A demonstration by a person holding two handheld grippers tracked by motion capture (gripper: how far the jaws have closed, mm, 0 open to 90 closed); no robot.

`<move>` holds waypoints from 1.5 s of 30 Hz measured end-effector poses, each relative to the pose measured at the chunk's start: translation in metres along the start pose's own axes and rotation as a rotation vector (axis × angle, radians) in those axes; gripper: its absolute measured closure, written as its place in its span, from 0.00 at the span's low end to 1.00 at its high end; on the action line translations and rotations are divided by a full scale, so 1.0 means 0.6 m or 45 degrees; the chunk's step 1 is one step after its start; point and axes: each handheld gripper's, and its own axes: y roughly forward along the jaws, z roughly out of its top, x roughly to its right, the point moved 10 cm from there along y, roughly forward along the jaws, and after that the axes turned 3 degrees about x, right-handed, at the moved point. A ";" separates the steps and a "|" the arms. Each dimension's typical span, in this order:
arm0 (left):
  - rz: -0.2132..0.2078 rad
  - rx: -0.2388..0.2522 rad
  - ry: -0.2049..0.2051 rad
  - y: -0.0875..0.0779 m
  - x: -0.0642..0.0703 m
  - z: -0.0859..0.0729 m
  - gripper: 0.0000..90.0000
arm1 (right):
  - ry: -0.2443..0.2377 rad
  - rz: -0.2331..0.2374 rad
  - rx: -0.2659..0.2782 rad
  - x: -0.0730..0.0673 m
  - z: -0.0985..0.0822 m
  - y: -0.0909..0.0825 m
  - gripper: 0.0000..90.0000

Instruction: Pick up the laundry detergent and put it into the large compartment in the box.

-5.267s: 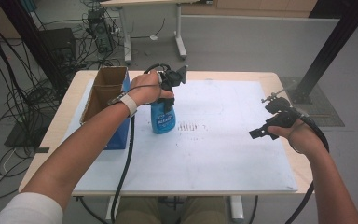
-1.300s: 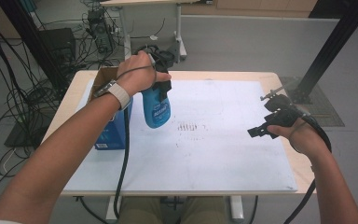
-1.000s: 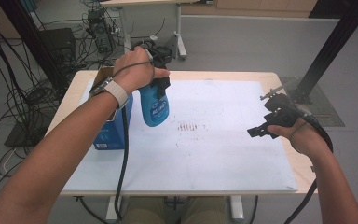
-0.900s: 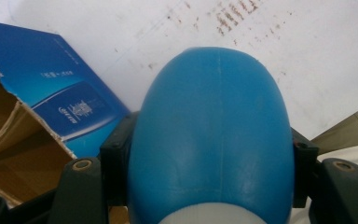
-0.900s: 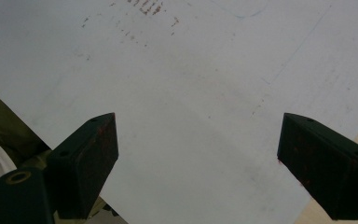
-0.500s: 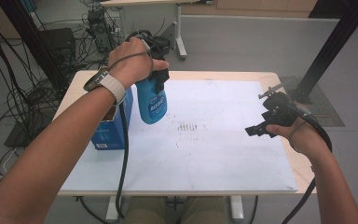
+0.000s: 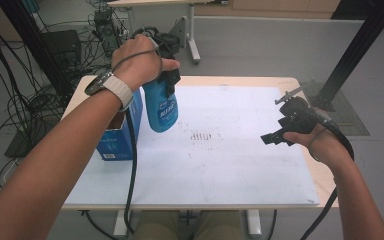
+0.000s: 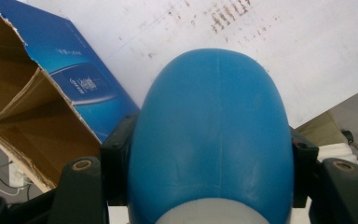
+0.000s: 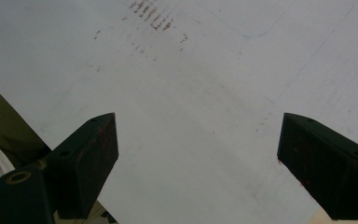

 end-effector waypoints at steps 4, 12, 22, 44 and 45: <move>0.006 0.002 -0.013 -0.013 -0.001 -0.003 0.42 | -0.009 -0.001 0.007 -0.001 0.004 -0.004 0.14; 0.006 0.022 -0.059 -0.041 -0.011 -0.009 0.42 | -0.021 0.009 0.009 -0.001 0.006 0.000 0.14; 0.027 0.034 -0.130 -0.069 -0.025 -0.015 0.42 | -0.029 0.016 0.012 -0.001 0.009 0.003 0.14; 0.025 0.062 -0.282 -0.109 -0.056 -0.027 0.41 | -0.044 0.033 0.014 0.009 0.016 0.009 0.14; 0.025 0.060 -0.292 -0.111 -0.057 -0.027 0.41 | -0.042 0.033 0.013 0.010 0.016 0.010 0.14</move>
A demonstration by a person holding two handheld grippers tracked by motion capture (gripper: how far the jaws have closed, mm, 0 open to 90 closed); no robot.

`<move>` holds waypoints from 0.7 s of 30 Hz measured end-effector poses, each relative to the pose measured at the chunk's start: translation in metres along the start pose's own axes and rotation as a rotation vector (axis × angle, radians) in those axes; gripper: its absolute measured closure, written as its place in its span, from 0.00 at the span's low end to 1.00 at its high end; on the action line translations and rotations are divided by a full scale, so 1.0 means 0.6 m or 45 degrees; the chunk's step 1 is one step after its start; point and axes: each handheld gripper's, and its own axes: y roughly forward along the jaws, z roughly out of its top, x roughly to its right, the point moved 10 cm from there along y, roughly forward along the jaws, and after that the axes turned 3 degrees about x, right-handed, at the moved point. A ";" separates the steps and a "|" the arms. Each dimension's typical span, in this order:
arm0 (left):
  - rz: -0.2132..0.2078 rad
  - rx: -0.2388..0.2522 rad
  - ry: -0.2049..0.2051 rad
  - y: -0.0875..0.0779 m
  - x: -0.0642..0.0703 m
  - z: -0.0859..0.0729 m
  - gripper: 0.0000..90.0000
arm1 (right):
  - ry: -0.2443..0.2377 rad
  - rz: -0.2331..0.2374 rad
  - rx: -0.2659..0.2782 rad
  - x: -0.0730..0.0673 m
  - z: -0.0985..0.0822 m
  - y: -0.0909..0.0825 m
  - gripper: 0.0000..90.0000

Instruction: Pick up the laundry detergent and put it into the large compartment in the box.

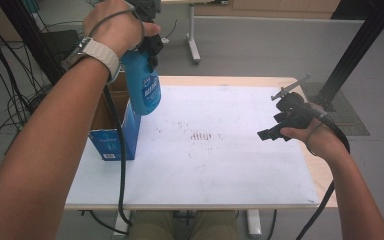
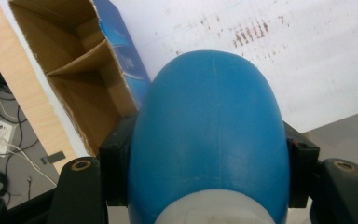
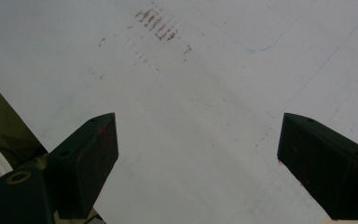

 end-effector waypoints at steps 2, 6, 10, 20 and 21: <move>0.000 0.003 -0.014 -0.005 -0.004 -0.001 0.41 | -0.001 0.001 -0.001 0.002 0.000 0.001 0.14; 0.011 0.004 -0.029 -0.012 -0.009 -0.002 0.41 | -0.008 0.004 0.002 0.002 0.002 0.000 0.14; 0.019 -0.002 -0.039 -0.018 -0.014 -0.003 0.41 | -0.010 0.008 0.007 0.004 0.004 0.001 0.14; 0.033 0.004 -0.102 -0.031 -0.033 -0.007 0.41 | -0.021 0.018 0.007 0.006 0.012 0.008 0.14; 0.034 0.008 -0.111 -0.032 -0.036 -0.008 0.41 | -0.019 0.019 0.005 0.006 0.012 0.009 0.14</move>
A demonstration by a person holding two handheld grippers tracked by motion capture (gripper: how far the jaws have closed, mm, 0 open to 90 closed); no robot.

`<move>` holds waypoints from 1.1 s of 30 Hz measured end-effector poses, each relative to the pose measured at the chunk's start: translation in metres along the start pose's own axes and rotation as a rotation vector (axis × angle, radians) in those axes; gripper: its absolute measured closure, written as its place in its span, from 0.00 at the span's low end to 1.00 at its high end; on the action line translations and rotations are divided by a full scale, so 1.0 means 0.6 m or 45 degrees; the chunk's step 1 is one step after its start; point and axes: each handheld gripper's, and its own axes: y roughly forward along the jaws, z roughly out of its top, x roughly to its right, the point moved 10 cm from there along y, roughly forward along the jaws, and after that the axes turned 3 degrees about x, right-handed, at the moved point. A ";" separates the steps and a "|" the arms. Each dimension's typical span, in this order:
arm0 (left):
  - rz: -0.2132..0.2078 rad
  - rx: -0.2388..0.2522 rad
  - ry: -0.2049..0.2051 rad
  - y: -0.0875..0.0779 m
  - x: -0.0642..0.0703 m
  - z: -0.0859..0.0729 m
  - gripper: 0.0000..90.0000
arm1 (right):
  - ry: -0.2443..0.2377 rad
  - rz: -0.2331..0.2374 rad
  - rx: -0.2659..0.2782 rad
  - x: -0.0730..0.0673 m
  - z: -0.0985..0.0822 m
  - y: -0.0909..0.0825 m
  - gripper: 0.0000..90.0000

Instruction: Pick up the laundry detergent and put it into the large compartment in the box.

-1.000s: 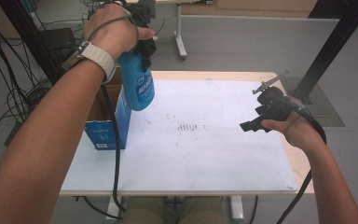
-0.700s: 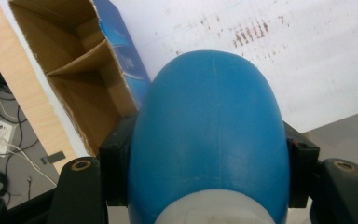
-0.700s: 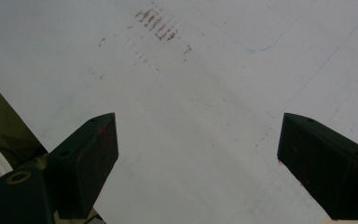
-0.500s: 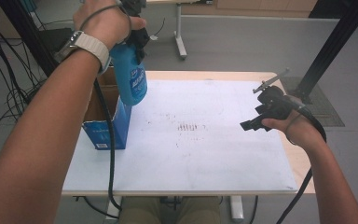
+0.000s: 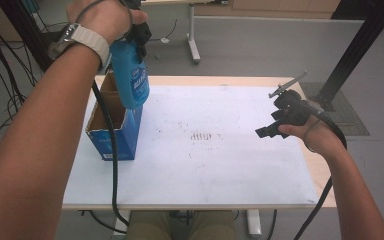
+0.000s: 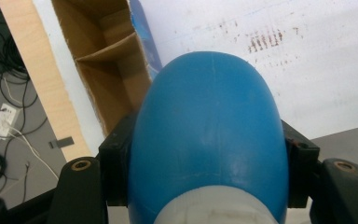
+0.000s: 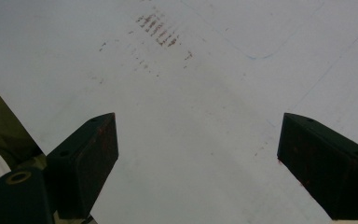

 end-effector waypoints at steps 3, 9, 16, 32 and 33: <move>0.005 0.003 -0.015 -0.002 -0.007 -0.001 0.41 | -0.005 0.004 -0.001 0.001 0.001 0.002 0.14; 0.008 0.003 -0.063 -0.004 -0.021 -0.005 0.41 | -0.013 0.008 0.003 0.003 0.006 0.006 0.14; 0.007 0.008 -0.104 -0.004 -0.040 -0.010 0.41 | -0.022 0.022 0.003 0.004 0.010 0.014 0.14; 0.009 0.018 -0.161 0.001 -0.076 -0.021 0.41 | -0.031 0.033 0.010 0.006 0.018 0.022 0.14; 0.007 0.018 -0.164 0.002 -0.078 -0.021 0.41 | -0.030 0.033 0.011 0.006 0.018 0.022 0.14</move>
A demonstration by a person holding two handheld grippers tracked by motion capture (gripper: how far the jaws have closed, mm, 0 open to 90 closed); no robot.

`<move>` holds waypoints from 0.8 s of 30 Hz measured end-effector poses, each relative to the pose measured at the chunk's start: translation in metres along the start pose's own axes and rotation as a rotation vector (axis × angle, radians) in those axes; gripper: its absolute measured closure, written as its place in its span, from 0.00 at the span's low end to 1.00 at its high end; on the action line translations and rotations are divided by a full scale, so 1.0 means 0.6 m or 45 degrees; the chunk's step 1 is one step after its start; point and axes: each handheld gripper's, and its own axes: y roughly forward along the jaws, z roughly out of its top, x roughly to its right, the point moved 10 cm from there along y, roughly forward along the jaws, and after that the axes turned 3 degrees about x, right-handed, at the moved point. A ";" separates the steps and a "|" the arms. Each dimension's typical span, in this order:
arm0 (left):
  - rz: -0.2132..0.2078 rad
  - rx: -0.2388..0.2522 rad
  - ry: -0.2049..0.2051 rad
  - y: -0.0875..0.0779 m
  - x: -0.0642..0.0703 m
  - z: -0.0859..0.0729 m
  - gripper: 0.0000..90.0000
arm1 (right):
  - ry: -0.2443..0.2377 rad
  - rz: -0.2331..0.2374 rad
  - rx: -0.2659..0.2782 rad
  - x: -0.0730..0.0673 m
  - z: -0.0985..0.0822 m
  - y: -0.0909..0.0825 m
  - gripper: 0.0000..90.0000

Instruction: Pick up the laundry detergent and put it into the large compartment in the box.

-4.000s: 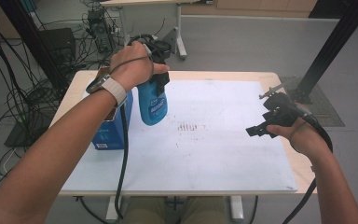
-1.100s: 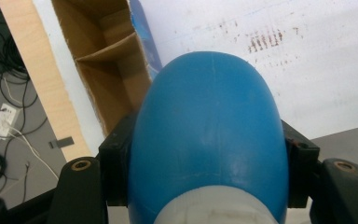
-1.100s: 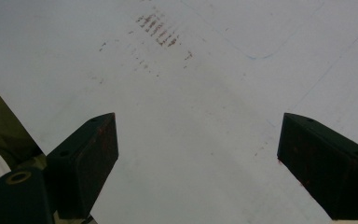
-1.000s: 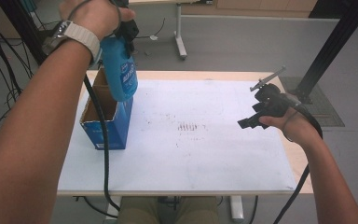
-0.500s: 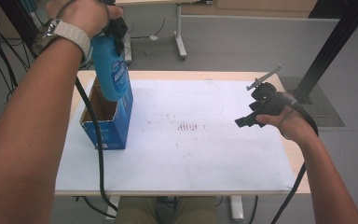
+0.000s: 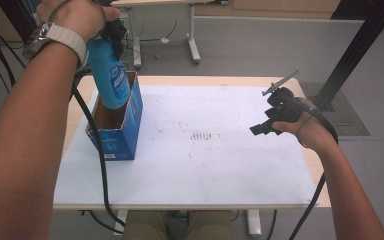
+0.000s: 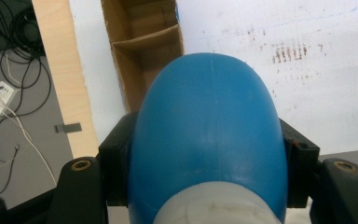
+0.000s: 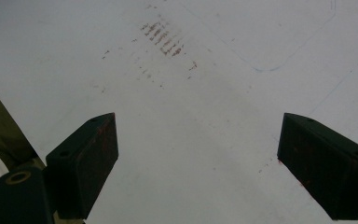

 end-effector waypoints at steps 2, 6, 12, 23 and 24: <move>0.000 -0.002 -0.002 0.001 -0.003 0.000 0.41 | 0.000 0.000 -0.002 0.000 0.000 0.001 0.14; 0.007 0.001 -0.014 0.003 -0.008 -0.002 0.41 | 0.000 0.001 -0.003 0.000 0.001 0.003 0.14; 0.004 0.001 -0.023 0.008 -0.015 -0.003 0.41 | 0.000 0.001 0.001 -0.001 0.000 0.001 0.14; 0.014 0.000 -0.037 0.024 -0.030 -0.002 0.41 | 0.006 0.007 -0.005 0.001 -0.003 0.006 0.14; 0.013 0.003 -0.039 0.026 -0.031 -0.002 0.41 | 0.006 0.008 -0.006 0.001 -0.003 0.007 0.14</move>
